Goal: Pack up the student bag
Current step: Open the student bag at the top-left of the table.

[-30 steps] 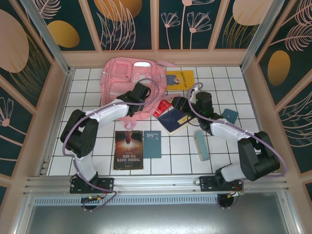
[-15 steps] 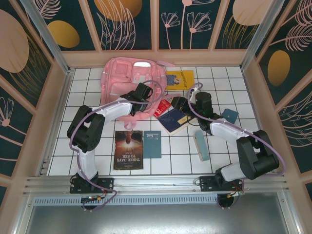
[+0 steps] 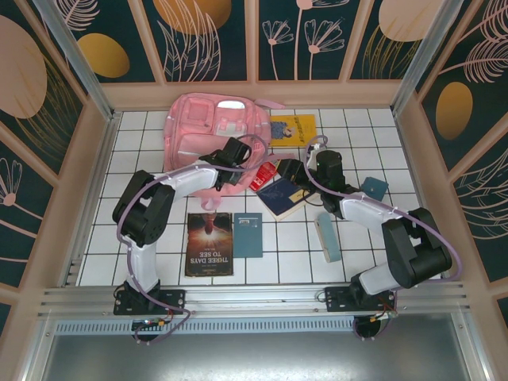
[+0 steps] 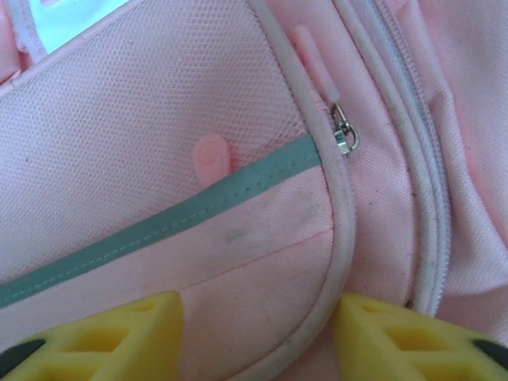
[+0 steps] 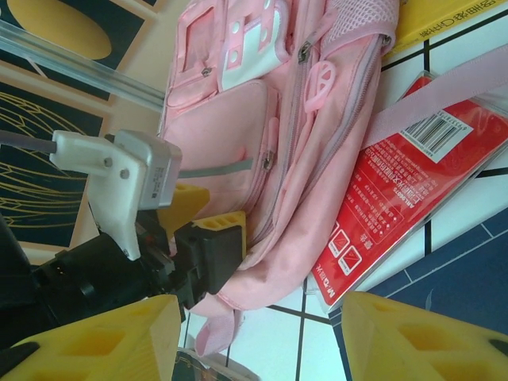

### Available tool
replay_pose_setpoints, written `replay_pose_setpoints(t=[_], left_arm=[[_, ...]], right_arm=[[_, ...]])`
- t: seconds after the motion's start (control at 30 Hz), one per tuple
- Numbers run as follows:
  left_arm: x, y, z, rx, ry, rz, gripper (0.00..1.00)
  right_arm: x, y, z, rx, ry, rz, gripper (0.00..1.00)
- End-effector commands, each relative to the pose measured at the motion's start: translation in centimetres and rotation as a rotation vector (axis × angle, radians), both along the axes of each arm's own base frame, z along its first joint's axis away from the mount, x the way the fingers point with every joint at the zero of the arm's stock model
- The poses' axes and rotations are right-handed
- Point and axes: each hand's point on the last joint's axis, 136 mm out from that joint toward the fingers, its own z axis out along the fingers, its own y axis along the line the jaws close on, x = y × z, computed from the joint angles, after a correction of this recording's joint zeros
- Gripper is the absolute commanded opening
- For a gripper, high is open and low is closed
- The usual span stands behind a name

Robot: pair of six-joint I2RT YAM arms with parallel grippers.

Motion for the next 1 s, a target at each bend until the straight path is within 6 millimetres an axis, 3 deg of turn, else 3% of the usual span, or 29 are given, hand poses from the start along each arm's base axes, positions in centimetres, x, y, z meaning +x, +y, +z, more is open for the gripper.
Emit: replay_pose_setpoints(t=[0.0, 0.07, 0.17, 0.23, 0.43, 0.57, 0.77, 0.8, 0.97], left_arm=[[1.8, 2.2, 1.0, 0.122, -0.098, 0.08, 0.24], [2.0, 2.6, 1.6, 0.132, -0.121, 0.103, 0.0], [2.0, 2.6, 3.7, 0.096, -0.151, 0.126, 0.0], [2.0, 2.9, 6.2, 0.064, -0.191, 0.159, 0.0], [1.6, 3.8, 13.4, -0.005, -0.29, 0.218, 0.0], [1.2, 4.2, 16.6, -0.043, -0.324, 0.242, 0.0], [0.9, 4.3, 18.7, -0.093, -0.328, 0.27, 0.0], [0.6, 4.4, 20.2, -0.121, -0.349, 0.274, 0.0], [0.6, 3.4, 20.0, -0.165, -0.316, 0.247, 0.0]], right_arm=[[-0.3, 0.6, 0.1, 0.023, -0.014, 0.018, 0.57], [-0.4, 0.8, 0.0, 0.02, -0.014, 0.024, 0.57], [-0.5, 1.2, 0.0, 0.022, -0.014, 0.037, 0.57], [-0.6, 1.7, -0.1, 0.019, -0.014, 0.053, 0.57], [-0.9, 4.4, -0.3, 0.01, -0.012, 0.132, 0.57], [-1.0, 6.5, -1.0, 0.003, 0.002, 0.178, 0.57], [-0.6, 9.9, -0.7, 0.017, 0.0, 0.24, 0.56], [-0.4, 10.4, -0.7, 0.022, 0.001, 0.246, 0.56], [-0.2, 13.8, 1.0, 0.122, -0.031, 0.319, 0.56]])
